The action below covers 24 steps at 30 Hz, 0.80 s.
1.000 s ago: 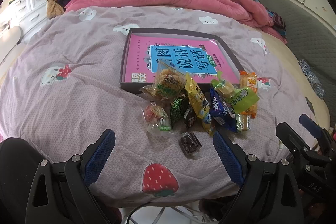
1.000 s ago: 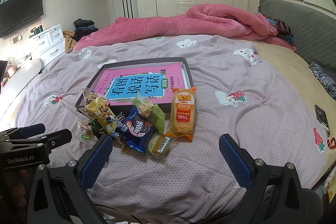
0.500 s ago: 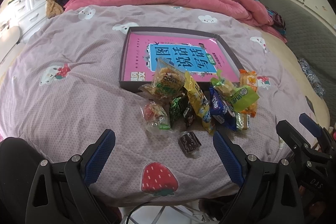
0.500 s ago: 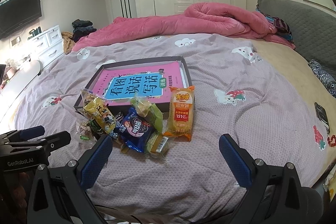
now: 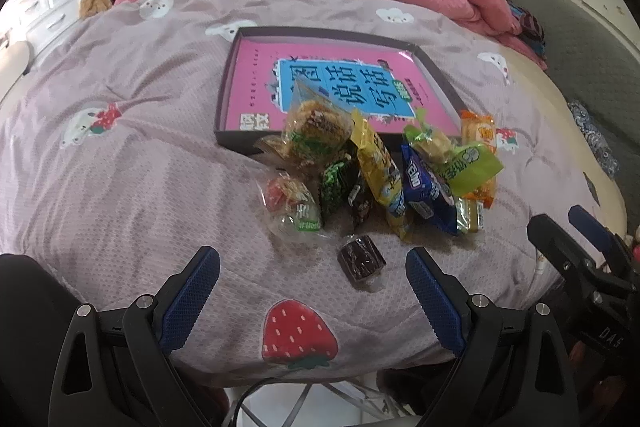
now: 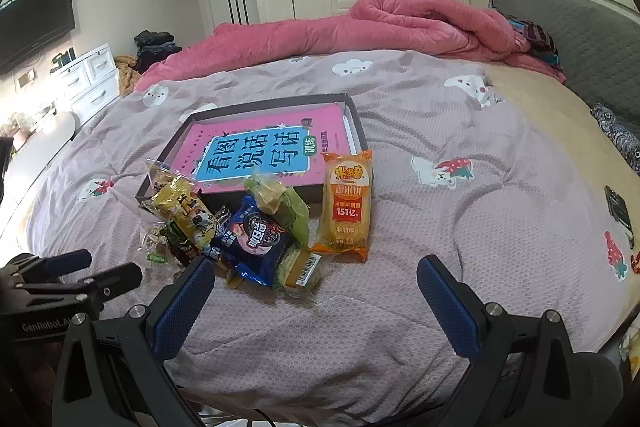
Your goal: Organize snacks
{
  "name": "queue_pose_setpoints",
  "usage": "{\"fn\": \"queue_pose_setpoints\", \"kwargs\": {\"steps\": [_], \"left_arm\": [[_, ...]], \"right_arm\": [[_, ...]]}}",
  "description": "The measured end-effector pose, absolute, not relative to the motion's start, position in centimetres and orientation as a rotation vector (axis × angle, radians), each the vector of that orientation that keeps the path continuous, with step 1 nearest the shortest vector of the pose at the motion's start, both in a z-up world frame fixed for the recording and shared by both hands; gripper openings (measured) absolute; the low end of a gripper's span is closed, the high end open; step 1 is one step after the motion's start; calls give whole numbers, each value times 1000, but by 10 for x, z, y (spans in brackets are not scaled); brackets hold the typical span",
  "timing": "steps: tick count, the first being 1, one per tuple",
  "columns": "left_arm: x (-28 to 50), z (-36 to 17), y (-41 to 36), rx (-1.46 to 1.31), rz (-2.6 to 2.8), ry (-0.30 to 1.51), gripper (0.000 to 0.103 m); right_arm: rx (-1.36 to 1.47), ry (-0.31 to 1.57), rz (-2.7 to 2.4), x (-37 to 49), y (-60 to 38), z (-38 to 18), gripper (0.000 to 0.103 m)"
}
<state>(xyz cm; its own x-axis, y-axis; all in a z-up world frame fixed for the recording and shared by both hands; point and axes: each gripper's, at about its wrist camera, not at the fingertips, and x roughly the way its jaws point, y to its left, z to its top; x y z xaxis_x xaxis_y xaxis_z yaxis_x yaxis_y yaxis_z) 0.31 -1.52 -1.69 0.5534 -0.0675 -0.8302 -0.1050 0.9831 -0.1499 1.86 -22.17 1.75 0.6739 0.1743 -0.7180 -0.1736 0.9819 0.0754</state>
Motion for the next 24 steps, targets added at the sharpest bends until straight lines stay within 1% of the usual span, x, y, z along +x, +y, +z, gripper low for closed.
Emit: {"fn": "queue_pose_setpoints", "kwargs": {"steps": [10,18,21,23,24], "left_arm": [[13,-38,-22,-232,-59,1048,94],[23,-52,-30,-237,-106,1082,94],[28,-55,-31,-243,-109,1092,93],[32,-58,-31,-240,-111,1097,91],[33,-58,-32,-239,-114,1098,88]], "right_arm": [[26,869,192,32,-226,2,102],[73,981,163,49,-234,-23,102],[97,1007,156,55,-235,-29,102],[105,1020,157,59,-234,-33,102],[107,1024,158,60,-234,-34,102]]}}
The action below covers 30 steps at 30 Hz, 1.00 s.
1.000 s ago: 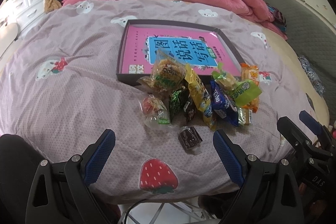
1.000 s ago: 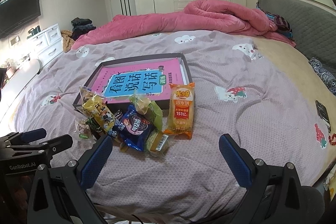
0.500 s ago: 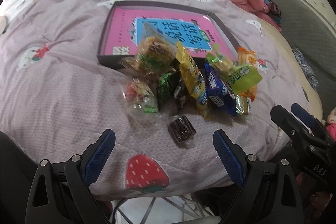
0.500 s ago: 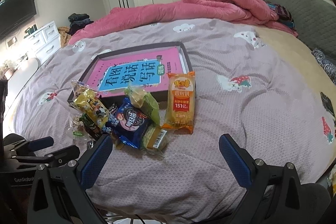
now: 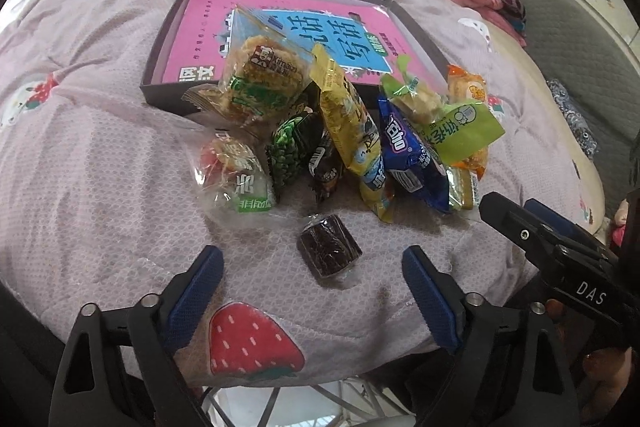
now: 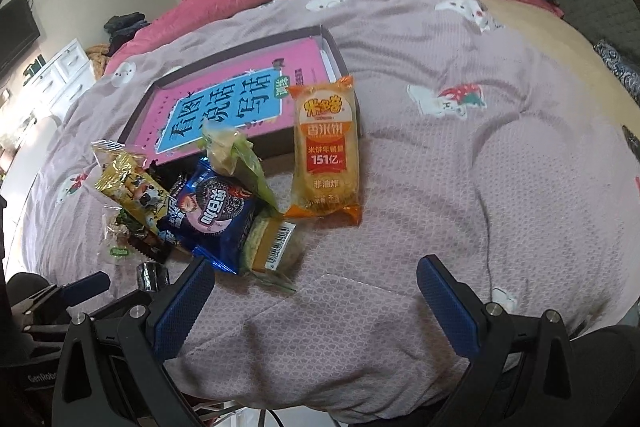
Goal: Organize snacks
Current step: 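Grasp the dark brown wrapped cake with the left gripper while the right grasps a small clear barcode packet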
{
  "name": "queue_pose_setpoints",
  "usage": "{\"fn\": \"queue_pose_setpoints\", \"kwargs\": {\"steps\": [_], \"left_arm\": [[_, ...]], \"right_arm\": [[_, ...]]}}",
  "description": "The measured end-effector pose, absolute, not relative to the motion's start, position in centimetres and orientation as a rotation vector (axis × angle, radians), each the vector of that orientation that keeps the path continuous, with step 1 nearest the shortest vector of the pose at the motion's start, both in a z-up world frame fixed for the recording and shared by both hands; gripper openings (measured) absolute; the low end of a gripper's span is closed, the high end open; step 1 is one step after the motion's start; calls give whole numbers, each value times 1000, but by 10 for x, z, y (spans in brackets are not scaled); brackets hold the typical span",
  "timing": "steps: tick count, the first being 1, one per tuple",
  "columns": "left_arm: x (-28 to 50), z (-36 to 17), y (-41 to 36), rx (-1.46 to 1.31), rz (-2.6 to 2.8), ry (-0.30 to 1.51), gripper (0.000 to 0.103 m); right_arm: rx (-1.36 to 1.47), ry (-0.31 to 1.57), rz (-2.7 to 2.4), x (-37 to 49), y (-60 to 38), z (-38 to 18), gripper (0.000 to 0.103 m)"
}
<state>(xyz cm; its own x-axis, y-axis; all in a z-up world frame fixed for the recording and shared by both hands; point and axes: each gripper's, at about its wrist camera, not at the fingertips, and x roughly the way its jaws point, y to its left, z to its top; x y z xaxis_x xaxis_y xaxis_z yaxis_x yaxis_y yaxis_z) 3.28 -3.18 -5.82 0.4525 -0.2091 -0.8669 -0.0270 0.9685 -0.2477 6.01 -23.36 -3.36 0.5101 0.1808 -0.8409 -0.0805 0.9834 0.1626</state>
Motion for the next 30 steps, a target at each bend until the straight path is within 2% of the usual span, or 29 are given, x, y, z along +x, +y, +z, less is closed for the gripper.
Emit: {"fn": "queue_pose_setpoints", "kwargs": {"steps": [2,6,11,15,17,19,21,25,27,30], "left_arm": [[34,-59,-33,-235,-127,1101,79],[40,-62,-38,-213,-128,1102,78],[45,-64,-43,-201,-138,1104,72],[47,-66,-46,-194,-142,1102,70],[48,-66,-47,-188,-146,1105,58],[50,-69,-49,-183,-149,1114,56],[52,-72,-50,-187,-147,1123,56],[55,-73,-51,-187,-143,1122,44],[56,-75,-51,-191,-148,1128,42],[60,-77,-53,-193,-161,1128,38]], "right_arm": [[109,1033,154,63,-232,-36,101],[109,1047,143,69,-230,-40,96],[120,1071,137,75,-228,-47,87],[142,1083,152,81,-226,-52,71],[149,1086,167,83,-223,-53,67],[146,1084,180,84,-220,-54,60],[141,1094,192,85,-216,-57,58],[154,1101,231,86,-210,-60,48],[155,1105,239,86,-209,-62,46],[177,1100,283,86,-208,-61,30]]}}
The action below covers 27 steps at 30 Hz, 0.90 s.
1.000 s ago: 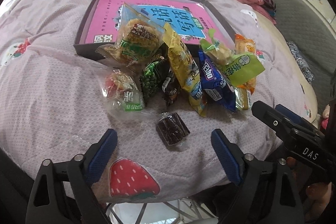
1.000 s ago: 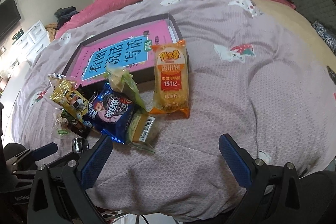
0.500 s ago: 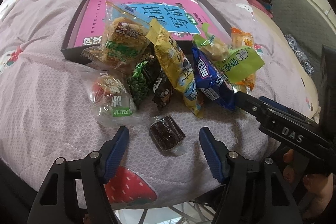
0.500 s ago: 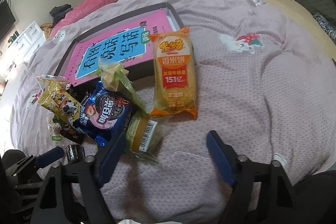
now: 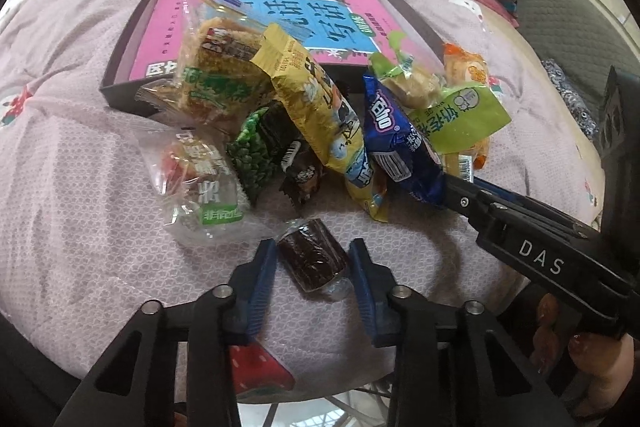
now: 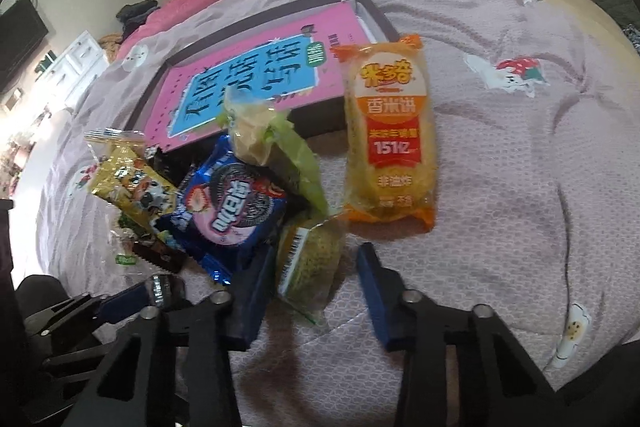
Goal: Organize snacks
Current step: 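Grasp the dark brown wrapped cake with the left gripper while the right grasps a small clear barcode packet, then lift both held snacks and carry them over the pink book in the tray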
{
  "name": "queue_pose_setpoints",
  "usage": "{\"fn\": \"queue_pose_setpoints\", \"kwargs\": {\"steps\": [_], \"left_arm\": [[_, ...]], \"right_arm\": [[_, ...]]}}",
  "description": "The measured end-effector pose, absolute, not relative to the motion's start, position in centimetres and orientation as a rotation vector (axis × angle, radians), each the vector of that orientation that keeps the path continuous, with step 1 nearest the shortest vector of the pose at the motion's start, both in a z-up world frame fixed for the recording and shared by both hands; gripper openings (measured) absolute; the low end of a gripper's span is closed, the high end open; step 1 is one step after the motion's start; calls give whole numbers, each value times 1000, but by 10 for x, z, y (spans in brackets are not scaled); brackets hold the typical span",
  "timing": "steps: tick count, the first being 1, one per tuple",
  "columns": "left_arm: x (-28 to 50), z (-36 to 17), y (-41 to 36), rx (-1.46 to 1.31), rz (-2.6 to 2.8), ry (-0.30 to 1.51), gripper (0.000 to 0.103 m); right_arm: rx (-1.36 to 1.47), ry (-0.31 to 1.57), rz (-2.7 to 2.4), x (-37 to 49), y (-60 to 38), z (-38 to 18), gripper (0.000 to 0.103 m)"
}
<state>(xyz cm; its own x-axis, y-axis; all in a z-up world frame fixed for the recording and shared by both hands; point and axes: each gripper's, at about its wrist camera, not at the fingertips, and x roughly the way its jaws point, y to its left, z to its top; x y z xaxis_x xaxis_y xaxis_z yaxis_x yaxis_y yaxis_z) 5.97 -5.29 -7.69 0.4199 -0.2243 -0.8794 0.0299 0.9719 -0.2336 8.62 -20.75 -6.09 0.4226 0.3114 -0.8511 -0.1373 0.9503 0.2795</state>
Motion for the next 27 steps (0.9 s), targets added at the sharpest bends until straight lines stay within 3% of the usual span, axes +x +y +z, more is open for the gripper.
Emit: {"fn": "queue_pose_setpoints", "kwargs": {"steps": [27], "left_arm": [[42,-50,-35,-226,-181,1047,37]], "right_arm": [[350,985,227,64,-268,-28,24]]}}
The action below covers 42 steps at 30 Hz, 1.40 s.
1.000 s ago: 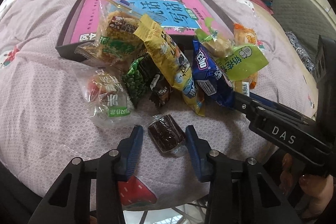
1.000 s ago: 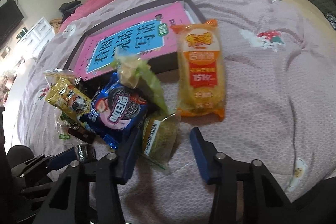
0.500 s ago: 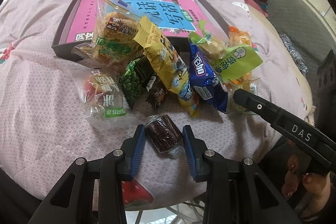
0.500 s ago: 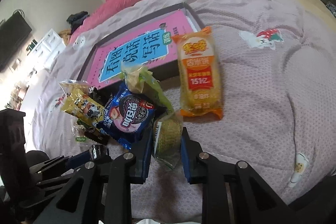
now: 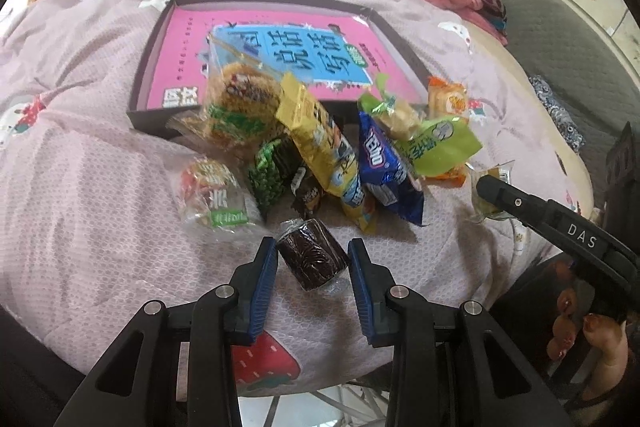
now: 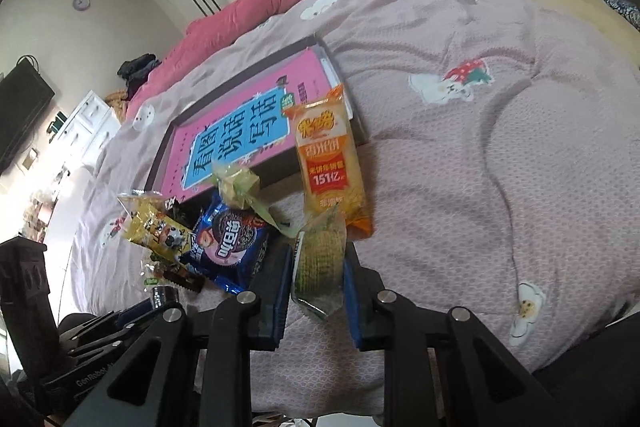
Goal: Organize snacks
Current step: 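Lift both held snacks and carry them over the pink book in the tray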
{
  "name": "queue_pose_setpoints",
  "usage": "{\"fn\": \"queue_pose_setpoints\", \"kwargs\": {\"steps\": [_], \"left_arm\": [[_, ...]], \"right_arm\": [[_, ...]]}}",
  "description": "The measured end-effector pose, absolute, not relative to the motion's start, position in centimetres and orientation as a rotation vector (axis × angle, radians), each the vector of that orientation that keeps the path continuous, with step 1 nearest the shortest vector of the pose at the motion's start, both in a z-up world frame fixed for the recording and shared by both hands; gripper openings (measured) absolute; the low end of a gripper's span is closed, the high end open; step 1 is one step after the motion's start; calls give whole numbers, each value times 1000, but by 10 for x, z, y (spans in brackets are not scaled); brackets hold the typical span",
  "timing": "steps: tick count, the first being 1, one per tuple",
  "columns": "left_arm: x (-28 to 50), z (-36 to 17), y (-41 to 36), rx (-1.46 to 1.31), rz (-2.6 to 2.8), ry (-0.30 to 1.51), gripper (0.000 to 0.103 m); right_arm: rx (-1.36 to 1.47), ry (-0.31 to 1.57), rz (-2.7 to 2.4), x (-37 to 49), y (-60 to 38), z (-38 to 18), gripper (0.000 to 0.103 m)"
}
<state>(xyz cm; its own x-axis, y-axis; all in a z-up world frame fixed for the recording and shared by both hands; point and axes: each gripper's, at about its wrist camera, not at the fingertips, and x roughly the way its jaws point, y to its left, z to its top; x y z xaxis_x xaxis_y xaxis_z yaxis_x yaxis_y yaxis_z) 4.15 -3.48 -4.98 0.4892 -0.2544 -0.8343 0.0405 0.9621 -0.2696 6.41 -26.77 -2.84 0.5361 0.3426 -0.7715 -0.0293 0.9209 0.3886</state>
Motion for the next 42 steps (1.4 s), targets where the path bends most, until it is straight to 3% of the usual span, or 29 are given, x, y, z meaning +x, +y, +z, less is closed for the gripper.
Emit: {"fn": "queue_pose_setpoints", "kwargs": {"steps": [22,42], "left_arm": [[37,1,5,-240,-85,884,37],[88,7,43,-252,18,835,37]], "right_arm": [[219,733,273,62,-256,23,24],[220,672,365,109,-246,35,24]]}}
